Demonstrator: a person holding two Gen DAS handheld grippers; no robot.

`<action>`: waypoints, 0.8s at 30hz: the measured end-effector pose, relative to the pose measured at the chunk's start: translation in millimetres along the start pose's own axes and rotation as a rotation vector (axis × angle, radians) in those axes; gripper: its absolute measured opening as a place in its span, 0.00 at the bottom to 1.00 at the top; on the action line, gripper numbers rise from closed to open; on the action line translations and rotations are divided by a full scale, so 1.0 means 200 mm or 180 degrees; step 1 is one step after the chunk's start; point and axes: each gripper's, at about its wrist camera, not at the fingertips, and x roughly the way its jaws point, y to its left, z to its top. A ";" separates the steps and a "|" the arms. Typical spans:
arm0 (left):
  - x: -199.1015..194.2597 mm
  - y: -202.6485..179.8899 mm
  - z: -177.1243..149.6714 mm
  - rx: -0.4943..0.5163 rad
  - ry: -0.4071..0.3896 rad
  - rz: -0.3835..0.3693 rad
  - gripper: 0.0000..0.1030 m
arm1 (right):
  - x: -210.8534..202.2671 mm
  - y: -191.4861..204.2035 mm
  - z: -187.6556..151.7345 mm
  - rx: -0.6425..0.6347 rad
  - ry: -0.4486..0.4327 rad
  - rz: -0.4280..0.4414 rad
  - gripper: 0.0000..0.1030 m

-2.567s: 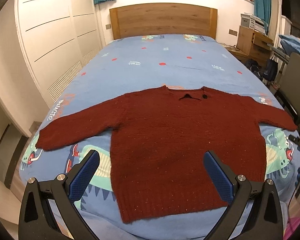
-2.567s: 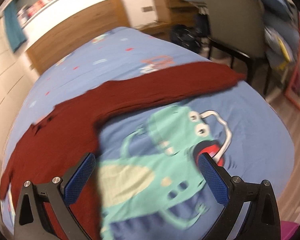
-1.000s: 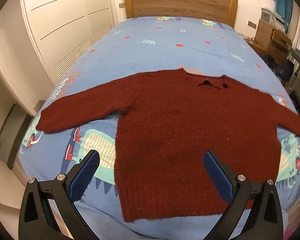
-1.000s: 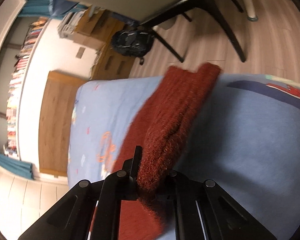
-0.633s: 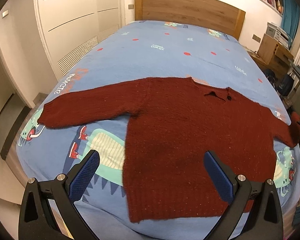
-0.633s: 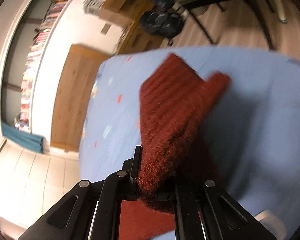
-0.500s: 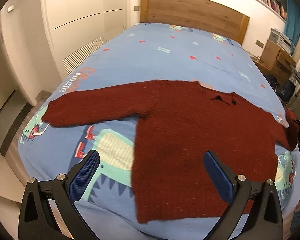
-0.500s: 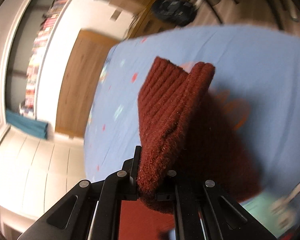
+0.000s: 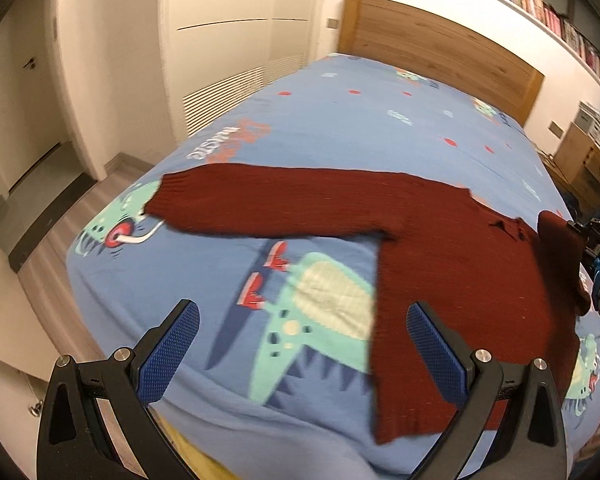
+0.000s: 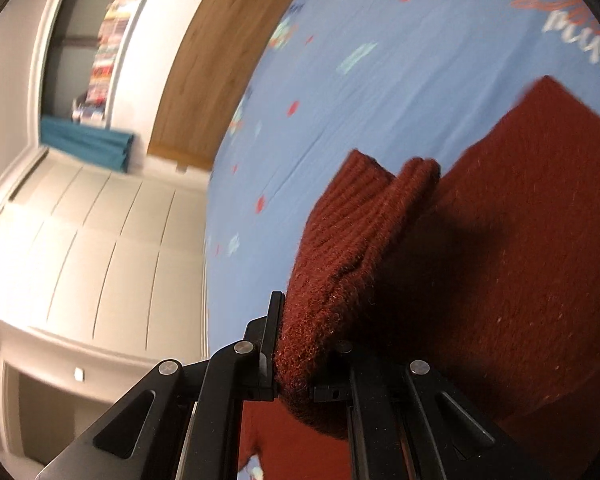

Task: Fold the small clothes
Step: 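Carry the gripped sleeve across the sweater body with the right gripper, then open the right gripper to lay the sleeve on the sweater body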

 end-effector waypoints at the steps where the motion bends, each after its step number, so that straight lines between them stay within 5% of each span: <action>1: 0.00 0.03 0.00 -0.0027 0.0000 0.0004 0.99 | 0.04 0.04 -0.04 -0.0049 0.0035 0.0003 0.08; 9: 0.02 0.19 -0.01 -0.0154 -0.0042 -0.0023 0.99 | 0.25 0.24 -0.27 -0.0373 0.0296 -0.0042 0.08; 24: 0.05 0.27 -0.03 -0.0191 -0.0022 -0.0021 0.99 | 0.66 0.37 -0.72 -0.1355 0.0895 -0.0666 0.10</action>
